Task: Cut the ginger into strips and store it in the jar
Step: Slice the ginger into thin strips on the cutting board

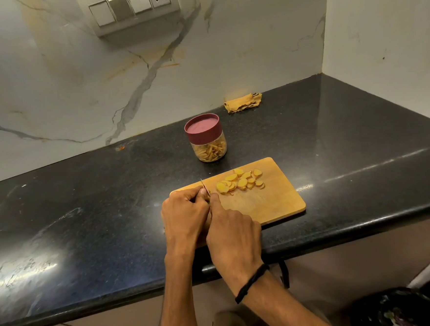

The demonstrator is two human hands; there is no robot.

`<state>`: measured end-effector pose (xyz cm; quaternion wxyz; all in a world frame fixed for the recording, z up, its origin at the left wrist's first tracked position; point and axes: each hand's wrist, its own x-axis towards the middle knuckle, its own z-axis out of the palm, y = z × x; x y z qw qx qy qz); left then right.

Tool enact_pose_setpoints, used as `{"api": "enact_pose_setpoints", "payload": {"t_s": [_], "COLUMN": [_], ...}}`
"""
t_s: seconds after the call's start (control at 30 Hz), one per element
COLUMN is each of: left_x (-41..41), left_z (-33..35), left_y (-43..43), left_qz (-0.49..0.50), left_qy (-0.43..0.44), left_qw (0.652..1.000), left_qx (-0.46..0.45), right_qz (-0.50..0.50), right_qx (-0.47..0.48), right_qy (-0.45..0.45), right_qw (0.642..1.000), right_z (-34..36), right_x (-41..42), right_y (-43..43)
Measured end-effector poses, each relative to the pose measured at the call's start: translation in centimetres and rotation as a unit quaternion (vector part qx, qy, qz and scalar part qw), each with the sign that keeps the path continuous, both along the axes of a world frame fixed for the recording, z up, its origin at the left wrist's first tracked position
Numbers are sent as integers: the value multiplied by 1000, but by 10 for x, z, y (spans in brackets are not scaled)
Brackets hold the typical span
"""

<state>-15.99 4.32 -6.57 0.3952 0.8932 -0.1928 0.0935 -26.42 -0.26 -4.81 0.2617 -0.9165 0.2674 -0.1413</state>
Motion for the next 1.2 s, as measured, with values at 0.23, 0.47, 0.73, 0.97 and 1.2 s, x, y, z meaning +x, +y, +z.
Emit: {"api": "enact_pose_setpoints", "payload": {"t_s": [0.23,0.47,0.73,0.97,1.2], "left_x": [4,5,-2,-6,-9], "left_z": [-4,-4,0,1,3], "left_y": [-2,-2,-7,-5,-4], "left_qz": [-1,-4,21,16,15], "left_qy": [11,22,13,-4,-2], "left_qw": [1000,1000,1000,1000,1000], "left_qx": [-7,-20,-15,-12,-27], "right_qz": [-1,5,21,-2,-16], "right_qx": [-45,-63,-54,24,38], "right_qy": [22,39,60,48,6], "right_qw": [999,997,997,999,999], "right_z": [-2,0,-3,1,7], "right_x": [5,11,-12,-37,-33], "right_y": [3,-2,14,5,-6]}}
